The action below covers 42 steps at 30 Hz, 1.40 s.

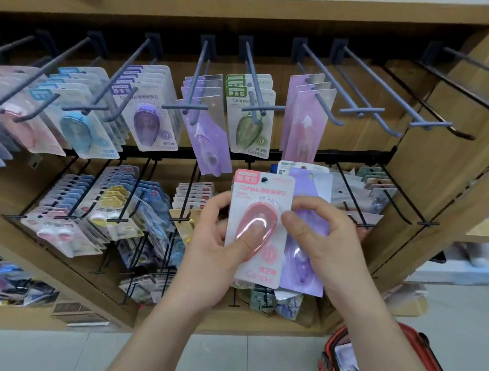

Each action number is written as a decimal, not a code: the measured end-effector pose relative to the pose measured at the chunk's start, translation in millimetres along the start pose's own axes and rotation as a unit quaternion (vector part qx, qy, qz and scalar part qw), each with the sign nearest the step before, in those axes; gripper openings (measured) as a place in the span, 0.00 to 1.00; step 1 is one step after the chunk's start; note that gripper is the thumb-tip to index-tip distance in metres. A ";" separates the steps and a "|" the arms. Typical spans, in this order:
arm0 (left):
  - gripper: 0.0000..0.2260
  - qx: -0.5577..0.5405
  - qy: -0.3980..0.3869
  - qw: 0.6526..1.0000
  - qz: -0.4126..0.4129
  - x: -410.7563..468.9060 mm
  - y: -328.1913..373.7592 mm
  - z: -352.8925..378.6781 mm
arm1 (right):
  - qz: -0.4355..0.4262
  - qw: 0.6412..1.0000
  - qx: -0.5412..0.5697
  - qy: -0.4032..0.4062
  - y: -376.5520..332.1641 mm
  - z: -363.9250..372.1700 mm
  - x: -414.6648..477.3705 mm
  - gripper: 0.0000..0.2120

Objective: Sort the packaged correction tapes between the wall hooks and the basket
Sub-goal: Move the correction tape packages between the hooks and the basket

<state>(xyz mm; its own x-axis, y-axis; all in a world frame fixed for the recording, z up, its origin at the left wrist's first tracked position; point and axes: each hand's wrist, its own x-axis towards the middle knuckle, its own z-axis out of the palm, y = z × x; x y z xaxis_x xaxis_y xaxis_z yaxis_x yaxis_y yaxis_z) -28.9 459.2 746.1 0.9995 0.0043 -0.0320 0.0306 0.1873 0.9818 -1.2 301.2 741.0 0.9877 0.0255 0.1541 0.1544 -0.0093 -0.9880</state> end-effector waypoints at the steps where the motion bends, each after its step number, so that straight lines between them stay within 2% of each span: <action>1: 0.24 0.004 -0.010 1.000 0.012 -0.2 -0.6 1.2 | -0.002 1.000 -0.008 -0.019 -1.0 0.5 -1.1 0.13; 5: 0.22 -0.007 -0.096 0.995 0.040 -5.1 -4.3 7.3 | 0.030 0.996 0.030 -0.074 -1.3 2.4 -5.7 0.16; 7: 0.18 -0.030 -0.097 0.994 0.028 -6.8 -6.5 8.5 | 0.031 0.996 0.041 -0.070 0.5 1.7 -7.0 0.15; 8: 0.17 -0.031 -0.068 0.997 0.027 -7.4 -8.5 8.5 | 0.034 0.996 0.053 -0.065 2.1 -0.1 -7.6 0.15; 10: 0.15 -0.024 0.041 0.999 0.015 -6.2 -11.6 7.9 | 0.053 0.992 0.098 -0.060 5.3 -5.8 -7.8 0.14; 12: 0.15 -0.022 0.114 0.993 -0.015 -5.0 -12.2 10.2 | 0.070 0.987 0.126 -0.071 9.7 -13.0 -8.1 0.17; 15: 0.21 0.022 0.135 0.990 -0.027 -4.7 -13.9 17.0 | 0.104 0.972 0.192 -0.088 14.6 -21.3 -9.7 0.20; 17: 0.16 0.063 0.102 0.992 -0.046 -6.1 -14.1 23.9 | 0.133 0.952 0.255 -0.103 14.3 -24.5 -11.0 0.16; 19: 0.08 0.045 0.066 0.995 -0.064 -10.9 -17.2 32.9 | 0.150 0.938 0.293 -0.110 16.4 -29.6 -13.5 0.15; 22: 0.09 0.035 0.124 0.990 -0.061 -14.8 -22.7 45.5 | 0.167 0.925 0.325 -0.104 20.8 -42.2 -14.9 0.15; 24: 0.09 0.047 0.187 0.980 -0.042 -13.5 -25.6 51.1 | 0.176 0.927 0.319 -0.091 23.6 -54.2 -14.0 0.14; 26: 0.08 0.048 0.238 0.970 -0.012 -10.5 -26.3 52.9 | 0.163 0.948 0.263 -0.080 25.4 -69.4 -12.3 0.14; 29: 0.07 0.080 0.263 0.961 0.019 -7.5 -22.6 53.3 | 0.132 0.971 0.174 -0.095 23.1 -89.9 -11.5 0.17; 33: 0.07 0.122 0.223 0.967 0.036 -6.4 -10.1 65.2 | 0.107 0.983 0.110 -0.097 21.3 -108.7 -13.9 0.17; 36: 0.09 0.196 0.146 0.966 0.079 -1.7 5.8 82.7 | 0.083 0.989 0.095 -0.076 16.2 -121.1 -11.5 0.15; 39: 0.11 0.317 0.060 0.934 0.153 7.8 15.7 96.3 | 0.067 0.990 0.109 -0.059 5.0 -131.0 -6.3 0.10; 42: 0.14 0.396 0.001 0.904 0.164 14.7 23.7 102.4 | 0.080 0.984 0.154 -0.045 -4.2 -139.4 -2.3 0.11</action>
<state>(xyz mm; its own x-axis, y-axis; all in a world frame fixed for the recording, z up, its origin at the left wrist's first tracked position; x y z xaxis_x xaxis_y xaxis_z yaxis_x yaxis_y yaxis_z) -12.4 363.2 788.0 0.9562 -0.0660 0.2852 -0.2685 -0.5861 0.7645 -0.8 161.9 746.7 0.9906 0.1362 0.0082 -0.0310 0.2835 -0.9585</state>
